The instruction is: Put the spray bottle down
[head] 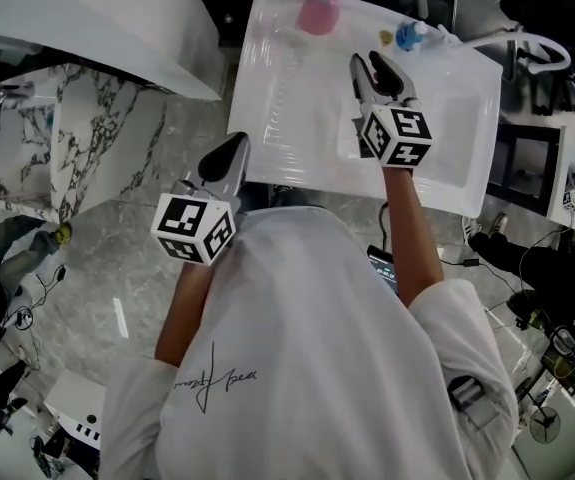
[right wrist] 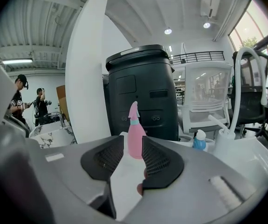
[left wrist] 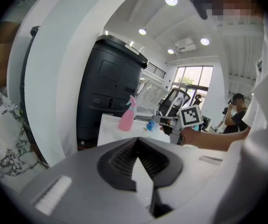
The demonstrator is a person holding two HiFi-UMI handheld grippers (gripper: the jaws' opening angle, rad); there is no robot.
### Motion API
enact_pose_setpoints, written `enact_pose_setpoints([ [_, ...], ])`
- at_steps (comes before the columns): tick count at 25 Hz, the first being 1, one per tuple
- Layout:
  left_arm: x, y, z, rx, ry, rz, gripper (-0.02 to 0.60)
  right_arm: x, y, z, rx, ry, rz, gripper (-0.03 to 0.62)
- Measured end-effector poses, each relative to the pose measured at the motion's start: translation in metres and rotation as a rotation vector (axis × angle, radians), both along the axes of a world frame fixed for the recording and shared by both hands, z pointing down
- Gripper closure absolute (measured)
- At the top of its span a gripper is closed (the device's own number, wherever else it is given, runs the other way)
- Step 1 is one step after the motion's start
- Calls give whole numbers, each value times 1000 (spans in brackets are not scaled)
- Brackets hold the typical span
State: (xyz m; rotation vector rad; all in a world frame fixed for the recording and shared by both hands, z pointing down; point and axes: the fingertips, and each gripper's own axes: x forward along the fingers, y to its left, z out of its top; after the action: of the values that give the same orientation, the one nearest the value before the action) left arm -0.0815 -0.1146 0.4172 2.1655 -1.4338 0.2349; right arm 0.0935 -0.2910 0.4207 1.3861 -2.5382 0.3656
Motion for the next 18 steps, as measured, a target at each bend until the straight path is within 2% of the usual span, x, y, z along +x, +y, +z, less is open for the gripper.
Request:
enact_pose_setpoints([
  [15,13,8,-2,14,2,-6,529,12,39,7,-45,-11,-20,493],
  [18,14,10,-3,19,2,-6,529,16,46,6,-41,-22,-9,517],
])
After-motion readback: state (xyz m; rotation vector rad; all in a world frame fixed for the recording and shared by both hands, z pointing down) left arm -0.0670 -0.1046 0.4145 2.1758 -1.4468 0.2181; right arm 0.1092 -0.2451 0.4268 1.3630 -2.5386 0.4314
